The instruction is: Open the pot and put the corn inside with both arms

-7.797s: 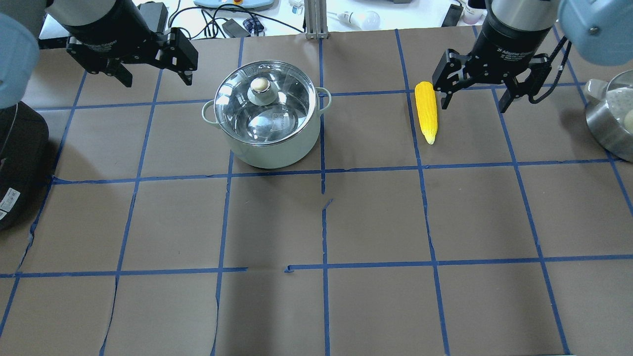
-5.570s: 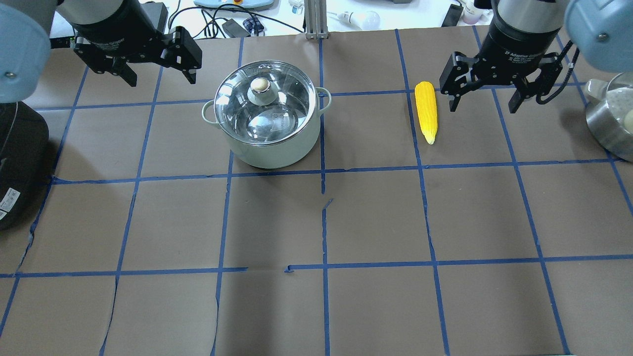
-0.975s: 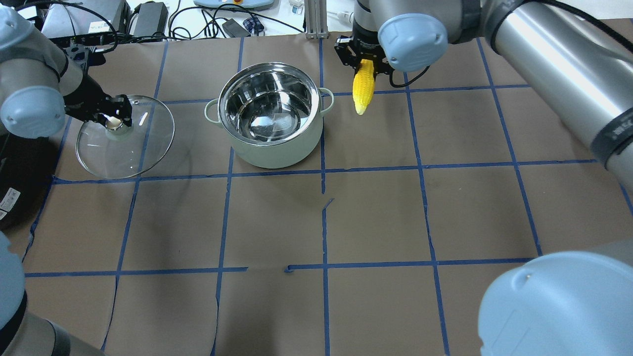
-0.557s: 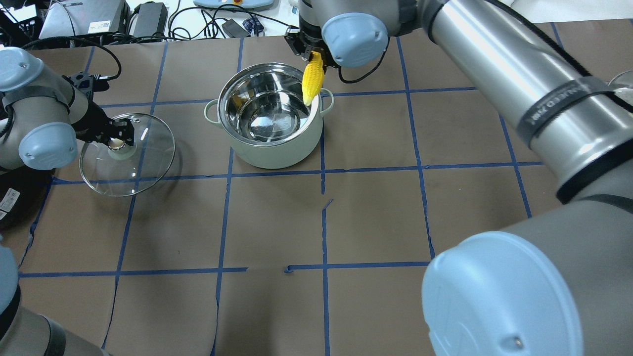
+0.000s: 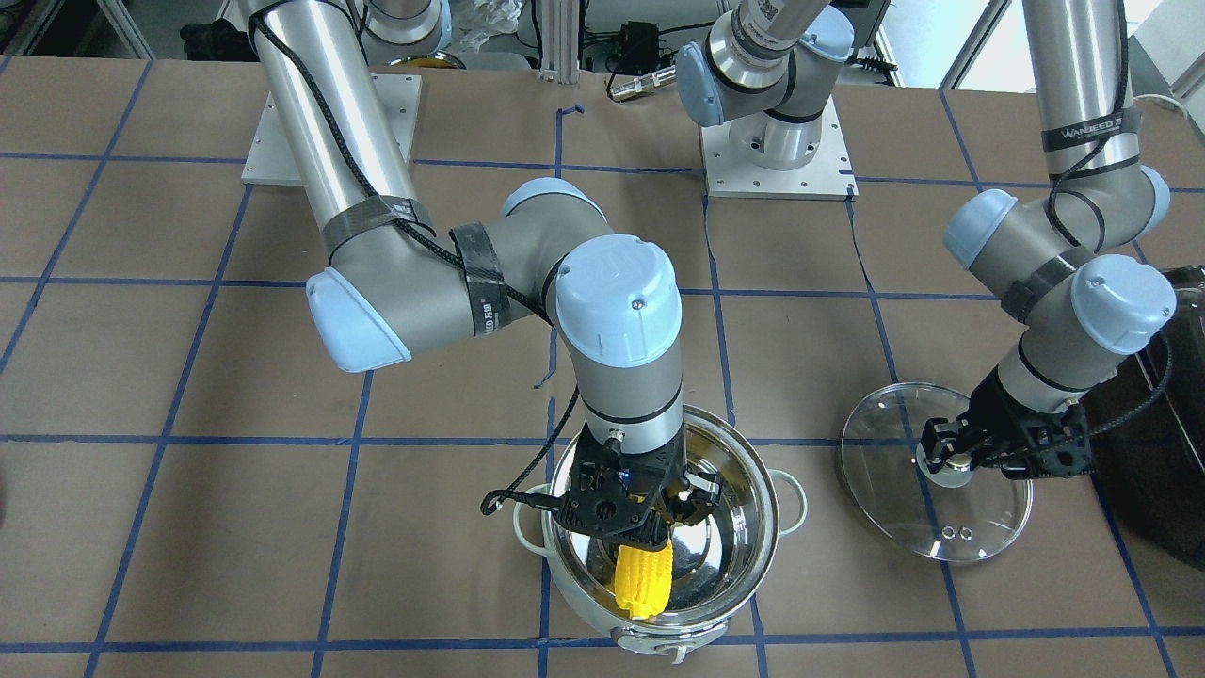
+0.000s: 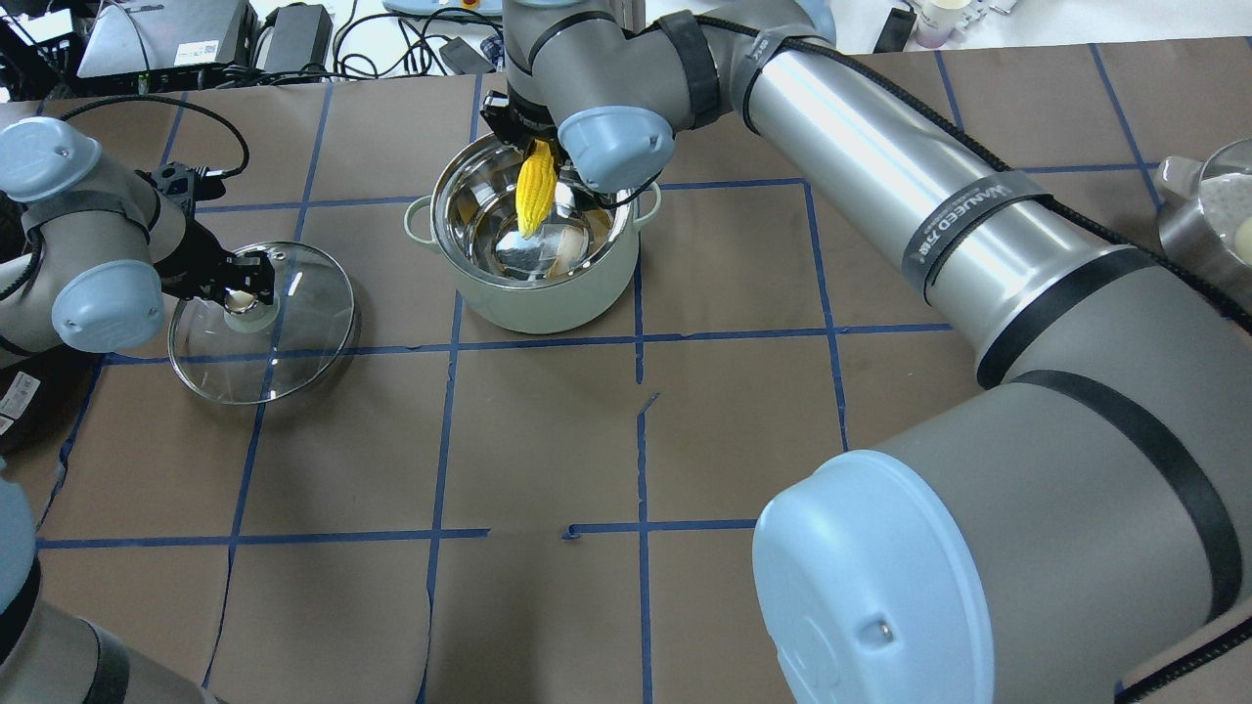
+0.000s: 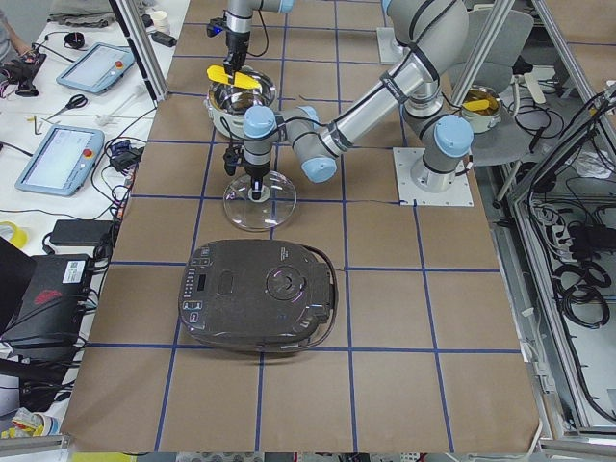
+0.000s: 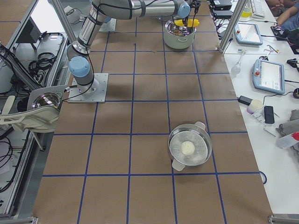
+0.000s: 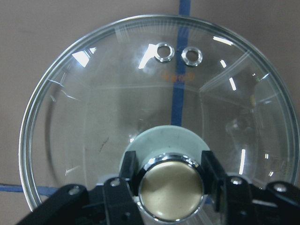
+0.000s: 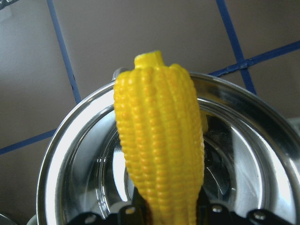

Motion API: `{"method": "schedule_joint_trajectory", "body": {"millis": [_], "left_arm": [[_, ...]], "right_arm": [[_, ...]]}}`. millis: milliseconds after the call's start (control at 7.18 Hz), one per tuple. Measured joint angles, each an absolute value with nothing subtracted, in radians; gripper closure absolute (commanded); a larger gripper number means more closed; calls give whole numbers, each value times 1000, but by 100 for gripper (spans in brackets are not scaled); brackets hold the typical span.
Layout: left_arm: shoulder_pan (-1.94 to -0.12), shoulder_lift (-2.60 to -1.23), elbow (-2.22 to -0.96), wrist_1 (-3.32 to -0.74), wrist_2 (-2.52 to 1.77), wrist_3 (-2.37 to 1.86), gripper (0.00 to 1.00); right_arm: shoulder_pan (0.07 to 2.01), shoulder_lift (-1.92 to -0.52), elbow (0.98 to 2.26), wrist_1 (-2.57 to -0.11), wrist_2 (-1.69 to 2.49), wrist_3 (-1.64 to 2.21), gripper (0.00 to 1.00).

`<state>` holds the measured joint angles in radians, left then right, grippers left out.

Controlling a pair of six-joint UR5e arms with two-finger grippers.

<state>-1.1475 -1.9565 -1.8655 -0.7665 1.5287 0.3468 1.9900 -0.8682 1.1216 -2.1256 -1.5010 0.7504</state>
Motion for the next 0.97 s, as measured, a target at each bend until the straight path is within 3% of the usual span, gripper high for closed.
{"method": "schedule_joint_trajectory", "body": {"millis": [139,278,418,975], "left_arm": [[-1147,-1957,-1867,-767,1530,347,27],[-1147,-1958,-1868,-768,1531,347,11],[-1147,-1959,-1869,-768,1531,347,3],[-1149,-1953,-1865,-770,1536,348,0]], "right_arm": [[1996,-877,1161,-2172,-1500,747,7],[1998,-886,1182,-2194,-1504,743,0],[1998,-896,1191,-2202,-1511,736,0],[1993,-935,1207,-2198,-1524,669,0]]}}
